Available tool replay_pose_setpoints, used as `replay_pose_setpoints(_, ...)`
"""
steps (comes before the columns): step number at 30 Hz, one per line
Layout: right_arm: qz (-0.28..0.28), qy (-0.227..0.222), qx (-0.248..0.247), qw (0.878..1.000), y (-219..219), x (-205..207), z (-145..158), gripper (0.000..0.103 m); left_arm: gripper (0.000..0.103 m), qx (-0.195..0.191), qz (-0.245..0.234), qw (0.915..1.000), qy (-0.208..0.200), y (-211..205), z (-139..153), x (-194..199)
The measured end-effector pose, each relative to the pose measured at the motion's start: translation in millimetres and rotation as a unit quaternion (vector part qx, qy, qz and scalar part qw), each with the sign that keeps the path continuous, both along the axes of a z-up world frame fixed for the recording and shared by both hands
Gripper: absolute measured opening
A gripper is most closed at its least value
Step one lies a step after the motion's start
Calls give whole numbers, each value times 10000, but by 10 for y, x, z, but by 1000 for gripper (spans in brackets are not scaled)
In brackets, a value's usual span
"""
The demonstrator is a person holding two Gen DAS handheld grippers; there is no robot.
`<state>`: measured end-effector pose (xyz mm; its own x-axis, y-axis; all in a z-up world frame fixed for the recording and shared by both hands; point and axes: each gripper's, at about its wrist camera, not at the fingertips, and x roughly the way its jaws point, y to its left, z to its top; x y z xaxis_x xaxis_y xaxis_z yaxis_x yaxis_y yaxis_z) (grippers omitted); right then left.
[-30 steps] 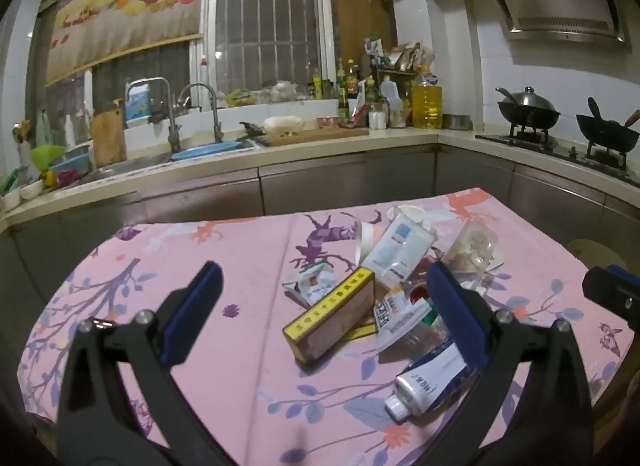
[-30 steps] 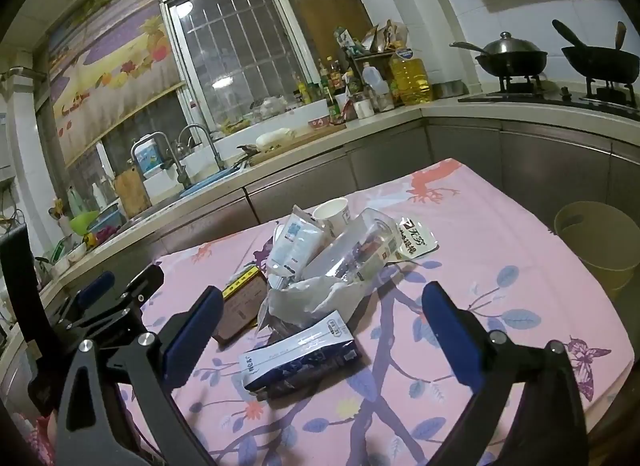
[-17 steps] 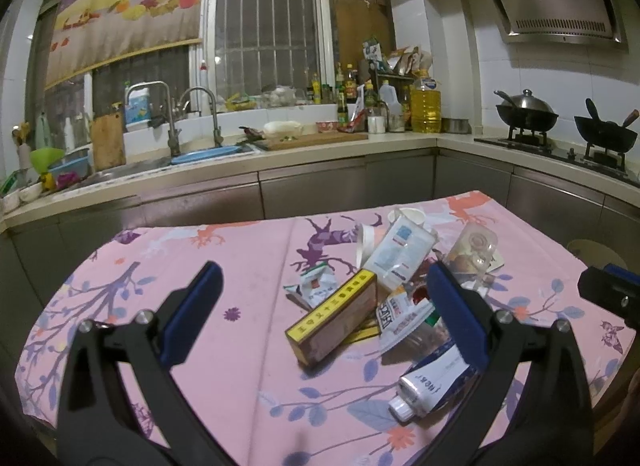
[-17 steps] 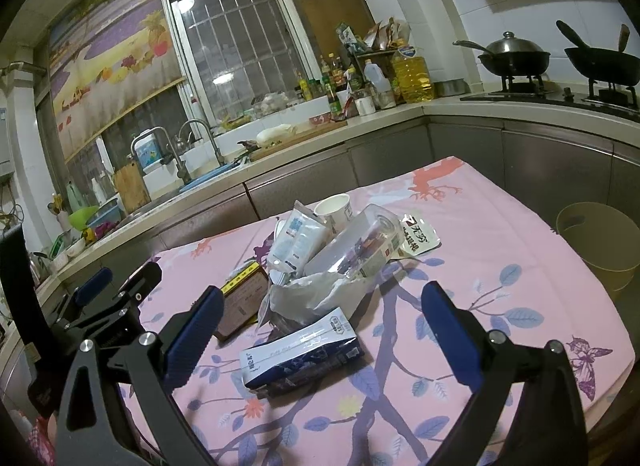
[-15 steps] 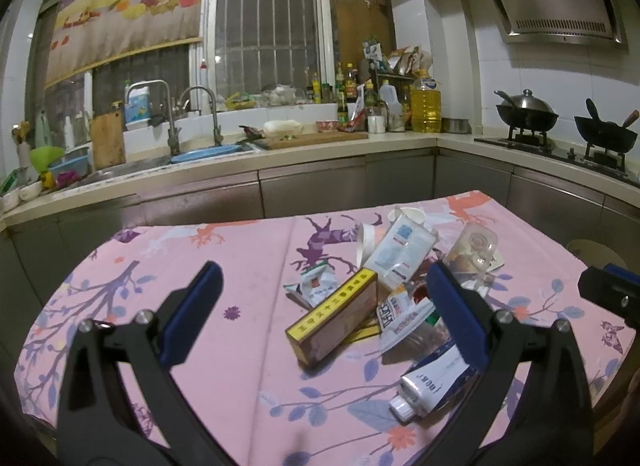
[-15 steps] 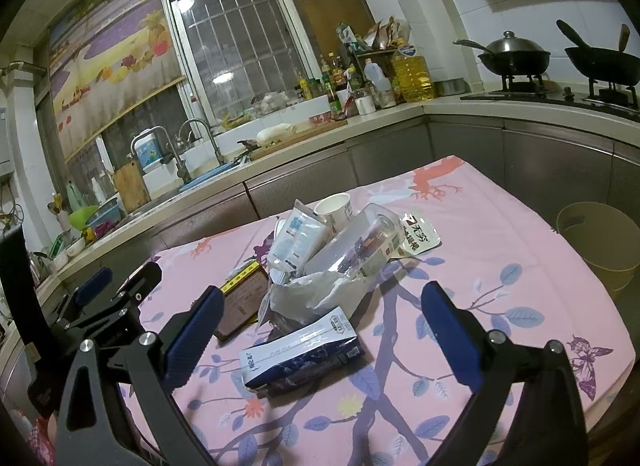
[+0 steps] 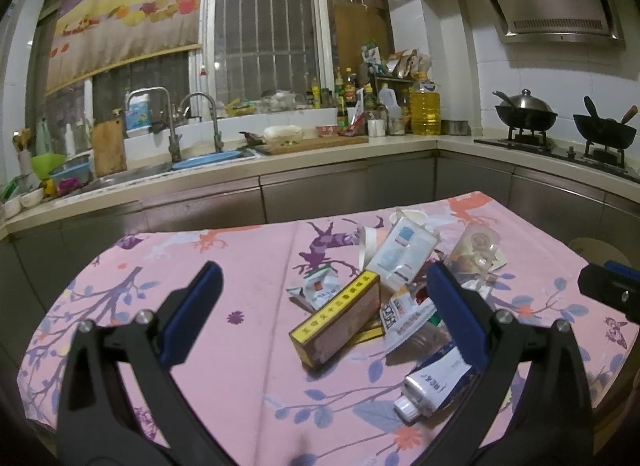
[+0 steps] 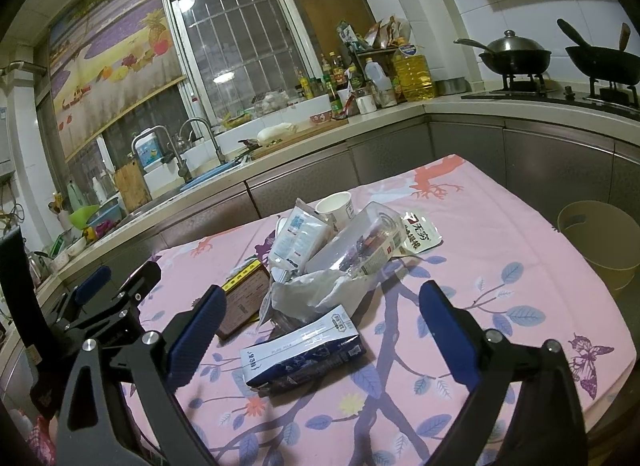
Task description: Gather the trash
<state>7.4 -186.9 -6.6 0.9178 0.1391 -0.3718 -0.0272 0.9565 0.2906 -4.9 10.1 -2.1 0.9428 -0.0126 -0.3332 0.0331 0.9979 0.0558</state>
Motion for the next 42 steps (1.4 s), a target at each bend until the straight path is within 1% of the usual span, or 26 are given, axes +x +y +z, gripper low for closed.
replay_pose_setpoints(4,-11,-7,-8,10000,1,1,-2,93,98,20,-16,10000,-50,-17,-2,-6)
replay_pose_setpoints(7,-4,1,-11,10000,-3,2,-7,92,98,-28,-36,9999,-106,-36,6,-15)
replay_pose_setpoints(11,-4,-1,-19,10000,10,6,-15,92,98,-213,-40,9996,-165,-44,0,-22)
replay_pose_setpoints(13,-6,-2,-28,10000,20,9,-20,92,98,-195,-30,9997,-139,-52,-8,-13)
replay_pose_setpoints(14,-3,5,-22,10000,11,8,-14,92,98,-62,-27,10000,-60,-64,-20,3)
replay_pose_setpoints(15,-1,8,-17,10000,5,6,-11,92,98,-30,-21,10000,-6,-68,-29,11)
replay_pose_setpoints(18,-7,10,-15,10000,13,8,-18,92,98,-124,-17,9999,49,-62,-44,10)
replay_pose_setpoints(20,-1,8,-18,10000,7,6,-15,92,98,-58,-23,10000,52,-62,-50,11)
replay_pose_setpoints(25,-4,13,-19,10000,17,9,-25,91,98,-20,-79,9995,293,-49,-99,36)
replay_pose_setpoints(30,-10,156,65,9999,6,48,-99,84,98,10,-95,9989,451,-34,-166,67)
replay_pose_setpoints(33,-38,192,77,9998,-15,52,-140,84,98,34,-110,9983,571,-26,-209,107)
replay_pose_setpoints(42,-55,252,119,9996,-79,60,-155,83,98,175,-162,9972,712,-92,-310,165)
